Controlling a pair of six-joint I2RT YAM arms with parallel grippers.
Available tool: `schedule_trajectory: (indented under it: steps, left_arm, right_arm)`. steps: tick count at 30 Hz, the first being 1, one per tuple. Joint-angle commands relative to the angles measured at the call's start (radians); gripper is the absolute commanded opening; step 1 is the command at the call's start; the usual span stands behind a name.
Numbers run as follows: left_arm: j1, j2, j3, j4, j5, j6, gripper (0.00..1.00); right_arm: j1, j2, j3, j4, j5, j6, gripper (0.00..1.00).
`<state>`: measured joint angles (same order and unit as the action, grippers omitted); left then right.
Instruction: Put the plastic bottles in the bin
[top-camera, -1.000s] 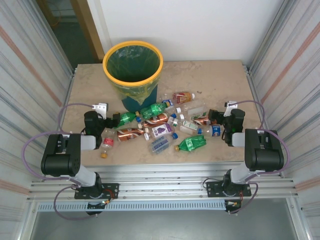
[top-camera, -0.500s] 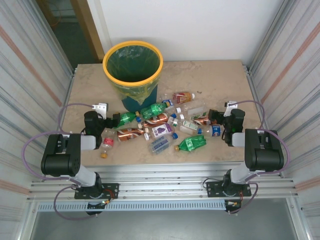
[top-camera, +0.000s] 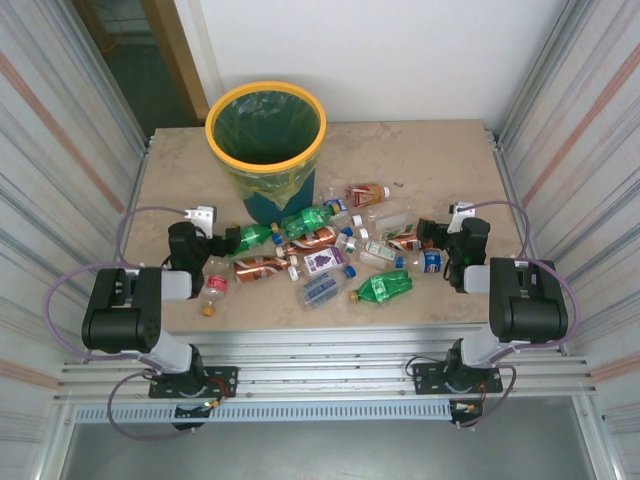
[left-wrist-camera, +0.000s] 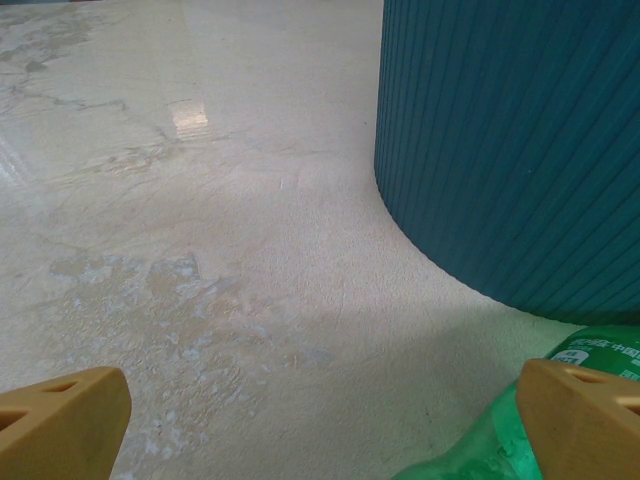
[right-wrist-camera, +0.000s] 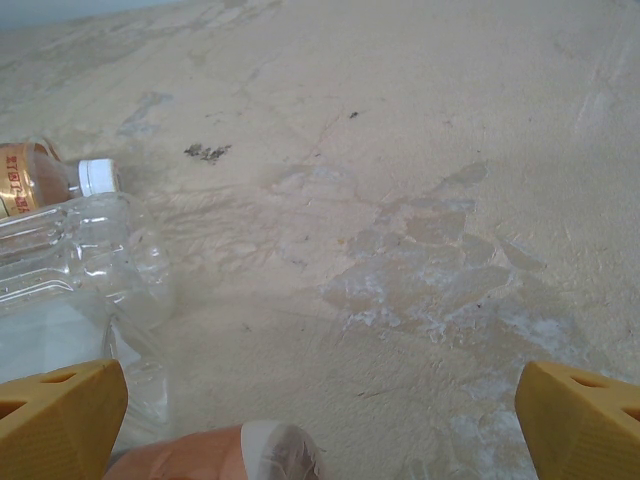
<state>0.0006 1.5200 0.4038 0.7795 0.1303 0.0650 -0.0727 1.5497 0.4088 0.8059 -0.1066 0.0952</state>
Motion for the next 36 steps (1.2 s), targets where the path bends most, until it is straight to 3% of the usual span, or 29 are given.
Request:
schedule_trajectory:
  steps: [1, 12, 22, 28, 33, 36]
  left_arm:
    - [0.007, -0.012, 0.009, 0.006, 0.005, 0.01, 0.99]
    - [0.009, -0.117, 0.033, -0.115, -0.02, -0.001, 0.99]
    - [0.008, -0.297, 0.064, -0.257, -0.102, -0.052, 0.99]
    - [0.007, -0.397, 0.171, -0.522, -0.209, -0.228, 0.99]
    - [0.004, -0.504, 0.208, -0.726, -0.172, -0.383, 0.99]
    - [-0.036, -0.579, 0.218, -0.903, -0.229, -0.447, 0.99]
  right_arm:
    - [-0.006, -0.012, -0.007, 0.008, -0.016, -0.014, 0.98]
    - [-0.027, -0.094, 0.053, -0.163, -0.018, 0.009, 0.98]
    - [-0.052, -0.283, 0.111, -0.374, 0.059, 0.049, 0.98]
    - [-0.057, -0.416, 0.134, -0.487, 0.08, 0.083, 0.98]
    - [-0.056, -0.505, 0.146, -0.578, 0.127, 0.135, 0.98]
    - [-0.056, -0.544, 0.166, -0.662, 0.151, 0.156, 0.98]
